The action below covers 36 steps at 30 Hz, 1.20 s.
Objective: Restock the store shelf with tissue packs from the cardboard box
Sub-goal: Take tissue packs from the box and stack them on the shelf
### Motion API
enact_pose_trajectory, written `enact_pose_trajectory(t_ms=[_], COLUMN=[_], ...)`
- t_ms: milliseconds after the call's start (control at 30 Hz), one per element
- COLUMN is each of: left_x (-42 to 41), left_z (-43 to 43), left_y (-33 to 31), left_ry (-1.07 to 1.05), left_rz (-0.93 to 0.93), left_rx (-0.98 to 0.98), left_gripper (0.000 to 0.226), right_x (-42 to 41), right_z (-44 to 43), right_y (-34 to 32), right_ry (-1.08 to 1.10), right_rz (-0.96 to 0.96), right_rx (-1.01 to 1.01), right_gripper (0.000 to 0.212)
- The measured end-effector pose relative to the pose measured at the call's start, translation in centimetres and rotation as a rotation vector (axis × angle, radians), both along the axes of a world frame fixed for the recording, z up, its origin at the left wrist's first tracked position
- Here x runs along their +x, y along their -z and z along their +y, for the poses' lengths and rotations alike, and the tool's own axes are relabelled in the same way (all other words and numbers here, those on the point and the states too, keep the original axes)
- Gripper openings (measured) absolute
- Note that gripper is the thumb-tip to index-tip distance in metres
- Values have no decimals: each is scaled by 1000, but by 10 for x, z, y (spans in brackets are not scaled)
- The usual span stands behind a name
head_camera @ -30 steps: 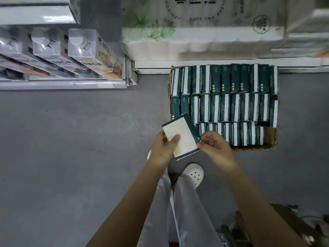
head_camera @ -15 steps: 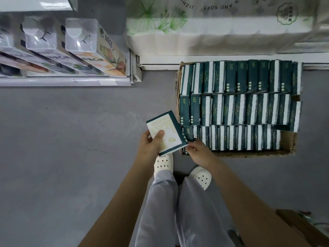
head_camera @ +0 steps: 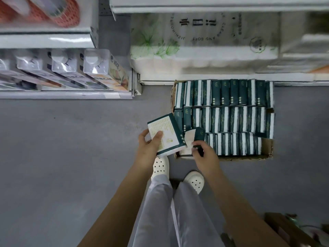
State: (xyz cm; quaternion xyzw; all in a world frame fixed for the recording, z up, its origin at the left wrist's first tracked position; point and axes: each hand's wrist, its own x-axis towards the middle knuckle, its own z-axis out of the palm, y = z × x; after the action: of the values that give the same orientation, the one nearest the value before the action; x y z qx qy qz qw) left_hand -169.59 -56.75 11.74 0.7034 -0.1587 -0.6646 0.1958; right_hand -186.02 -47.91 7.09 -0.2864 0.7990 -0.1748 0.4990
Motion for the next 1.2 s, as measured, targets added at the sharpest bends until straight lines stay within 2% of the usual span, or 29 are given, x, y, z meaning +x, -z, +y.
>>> enact_pose_trajectory(t_ms=[67,200,300,367,500,633,700,800,933,1067,1133,1200], left_x=[-6,-16,-18,-19,-18,-13,-6,9,28,48,57,64], left_z=[-1,3,13,19,23,15,9,-1,-6,-25,-33,-38], left_y=[-38,-138,-220,-273,-368,-442,-474,-513,-554,-577,-587,-597], left_ry=[-26,-70,-60,-34,-11,58,68,83,238,220,198,219], left_rz=[16,113,175,186,150,116,103,88,24,-75,-57,-8], left_rx=[-8,-88,-194,-306,-510,-648,-691,-771,-927,-1024,-1034,-1029], left_gripper=[39,35,40,36,20,18,17,16,26,23,21,19], right_x=[-11,-31,-37,-37,-33,-25,-19,-5,20,40,46,50], right_z=[-4,-20,-26,-26,-29,-41,-48,-60,-72,-84,-89,-92], right_y=[-52,-179,-278,-338,-445,-525,-557,-590,-615,-633,-638,-641], right_ry=[115,323,437,441,320,308,278,201,187,227,223,150], right_rz=[-47,-187,-338,-402,-491,-552,-601,-632,-636,-824,-881,-859], right_rx=[-78,-234,-326,-392,-453,-525,-548,-573,-591,-643,-680,-708], right_gripper=[12,20,52,65,67,54,49,53,58,37,43,48])
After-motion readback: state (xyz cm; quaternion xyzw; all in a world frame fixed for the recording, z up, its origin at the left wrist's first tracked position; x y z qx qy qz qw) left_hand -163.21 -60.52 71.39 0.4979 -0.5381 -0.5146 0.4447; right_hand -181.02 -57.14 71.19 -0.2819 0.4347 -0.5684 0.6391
